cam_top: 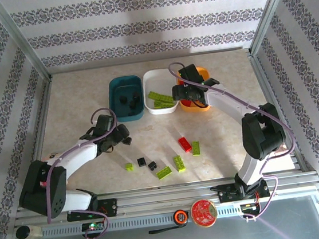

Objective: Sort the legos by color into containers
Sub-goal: Place the lego in the container, then pick up the lego from the center of the table.

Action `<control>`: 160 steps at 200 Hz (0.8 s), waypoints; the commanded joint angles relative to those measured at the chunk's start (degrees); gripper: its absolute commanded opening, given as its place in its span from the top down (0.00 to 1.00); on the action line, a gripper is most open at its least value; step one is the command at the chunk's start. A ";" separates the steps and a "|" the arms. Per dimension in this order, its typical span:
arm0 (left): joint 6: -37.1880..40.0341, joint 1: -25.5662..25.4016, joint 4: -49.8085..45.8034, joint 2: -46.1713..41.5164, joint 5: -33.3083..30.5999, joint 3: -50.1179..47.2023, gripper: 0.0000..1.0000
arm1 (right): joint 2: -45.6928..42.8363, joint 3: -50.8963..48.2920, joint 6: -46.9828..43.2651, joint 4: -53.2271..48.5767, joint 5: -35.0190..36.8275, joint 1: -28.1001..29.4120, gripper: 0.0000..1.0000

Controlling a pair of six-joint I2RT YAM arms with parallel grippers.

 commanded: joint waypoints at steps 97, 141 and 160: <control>1.10 -1.81 0.89 10.57 -4.88 5.40 0.31 | -5.55 -5.70 0.81 2.27 0.40 -0.39 0.20; 4.11 -3.74 -5.11 8.66 -6.44 3.56 0.31 | -4.73 -6.43 1.46 3.49 -0.23 -0.63 0.20; 4.54 -3.81 -6.67 7.58 -6.77 2.11 0.38 | -4.07 -6.43 1.80 3.82 -0.67 -0.70 0.20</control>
